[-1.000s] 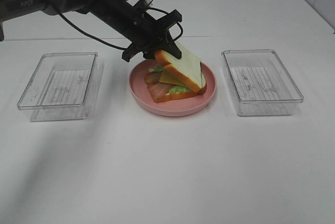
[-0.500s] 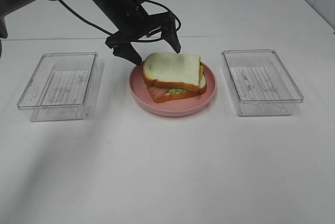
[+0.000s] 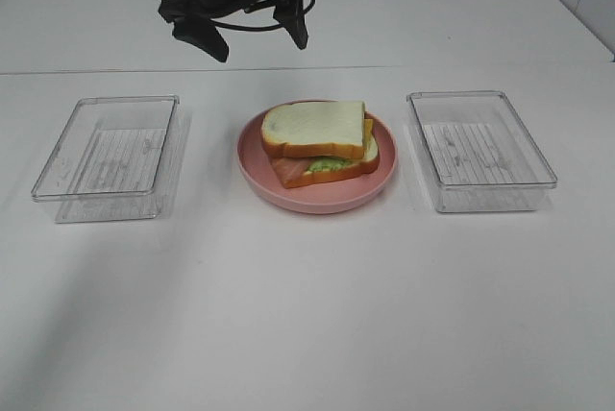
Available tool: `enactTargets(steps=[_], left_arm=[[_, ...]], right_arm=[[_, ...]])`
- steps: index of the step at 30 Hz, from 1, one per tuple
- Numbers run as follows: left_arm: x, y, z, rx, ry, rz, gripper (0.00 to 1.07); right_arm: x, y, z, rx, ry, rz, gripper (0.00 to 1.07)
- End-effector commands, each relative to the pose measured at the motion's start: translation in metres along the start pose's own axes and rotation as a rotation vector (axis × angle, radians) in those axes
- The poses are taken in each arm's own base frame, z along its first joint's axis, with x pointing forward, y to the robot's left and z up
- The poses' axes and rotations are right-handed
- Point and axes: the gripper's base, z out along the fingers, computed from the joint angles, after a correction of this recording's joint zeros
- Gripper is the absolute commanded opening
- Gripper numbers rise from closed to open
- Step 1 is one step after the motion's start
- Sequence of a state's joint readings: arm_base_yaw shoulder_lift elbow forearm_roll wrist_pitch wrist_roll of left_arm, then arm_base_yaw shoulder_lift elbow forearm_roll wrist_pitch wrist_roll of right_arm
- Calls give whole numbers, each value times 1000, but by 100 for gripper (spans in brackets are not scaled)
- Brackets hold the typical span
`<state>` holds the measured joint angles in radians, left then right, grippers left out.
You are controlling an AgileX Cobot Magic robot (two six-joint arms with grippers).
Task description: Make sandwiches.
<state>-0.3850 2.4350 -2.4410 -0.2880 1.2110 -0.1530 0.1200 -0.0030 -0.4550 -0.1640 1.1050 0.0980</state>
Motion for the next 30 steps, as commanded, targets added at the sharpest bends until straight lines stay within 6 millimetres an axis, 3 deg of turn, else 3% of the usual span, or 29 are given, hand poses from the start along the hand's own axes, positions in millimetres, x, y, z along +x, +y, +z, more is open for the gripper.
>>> enactTargets(steps=[1,7,9,13,15,16,18,19,20,21,23,25,26,27,28,30], left_arm=[[17,-2,-25,-63,107,43,102],[41,14,-56,-191,161,45,102],[62,28,-87,-266,183,36,102],[82,36,-108,-301,203,28,102],[103,40,-131,-327,204,21,102],[103,40,-131,-327,204,21,102],[125,43,-157,-362,180,4,102],[125,43,-157,-362,180,4,102],[141,45,-170,-394,160,3,102],[141,45,-170,-394,160,3,102],[170,48,-186,-414,128,-20,102],[177,48,-191,-415,115,-24,102],[198,50,-201,-418,81,-37,102],[198,50,-201,-418,81,-37,102],[217,50,-210,-412,47,-51,102],[227,52,-212,-411,41,-54,102]], right_arm=[[3,0,-3,1,-35,0,99],[3,0,-3,1,-35,0,99],[3,0,-3,1,-35,0,99],[3,0,-3,0,-35,0,99],[3,0,-3,0,-35,0,99],[3,0,-3,0,-35,0,99],[3,0,-3,0,-35,0,99],[3,0,-3,0,-35,0,99],[3,0,-3,0,-35,0,99],[3,0,-3,0,-35,0,99],[3,0,-3,0,-35,0,99],[3,0,-3,0,-35,0,99],[3,0,-3,0,-35,0,99],[3,0,-3,0,-35,0,99],[3,0,-3,0,-35,0,99],[3,0,-3,0,-35,0,99]])
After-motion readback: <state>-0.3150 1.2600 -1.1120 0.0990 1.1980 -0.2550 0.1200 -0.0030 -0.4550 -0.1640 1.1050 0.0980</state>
